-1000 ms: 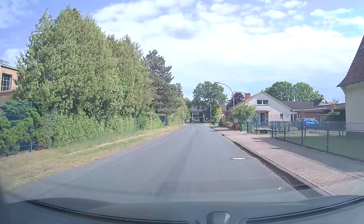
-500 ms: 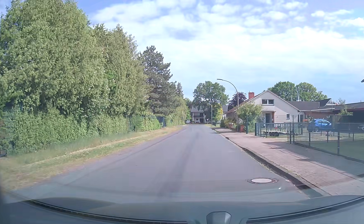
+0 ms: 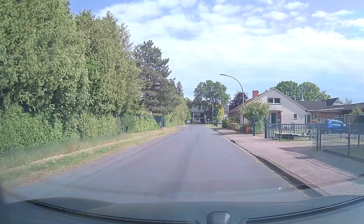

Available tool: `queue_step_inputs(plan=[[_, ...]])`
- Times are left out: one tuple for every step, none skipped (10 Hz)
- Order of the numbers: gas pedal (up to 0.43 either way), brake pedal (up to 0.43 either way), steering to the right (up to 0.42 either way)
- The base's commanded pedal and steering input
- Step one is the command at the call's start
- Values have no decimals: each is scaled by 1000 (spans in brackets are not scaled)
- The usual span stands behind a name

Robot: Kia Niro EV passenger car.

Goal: Follow the waypoints while adhering to traffic rules and regulations

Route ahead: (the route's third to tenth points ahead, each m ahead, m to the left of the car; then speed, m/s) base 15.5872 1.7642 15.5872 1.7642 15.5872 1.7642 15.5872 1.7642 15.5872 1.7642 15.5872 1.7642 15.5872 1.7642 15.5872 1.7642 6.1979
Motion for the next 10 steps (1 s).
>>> queue_step_inputs(plan=[[47,6,0],[39,6,0],[0,6,0],[0,6,0],[0,6,0],[0,6,0],[0,6,0],[0,6,1],[0,6,6],[0,6,12]])
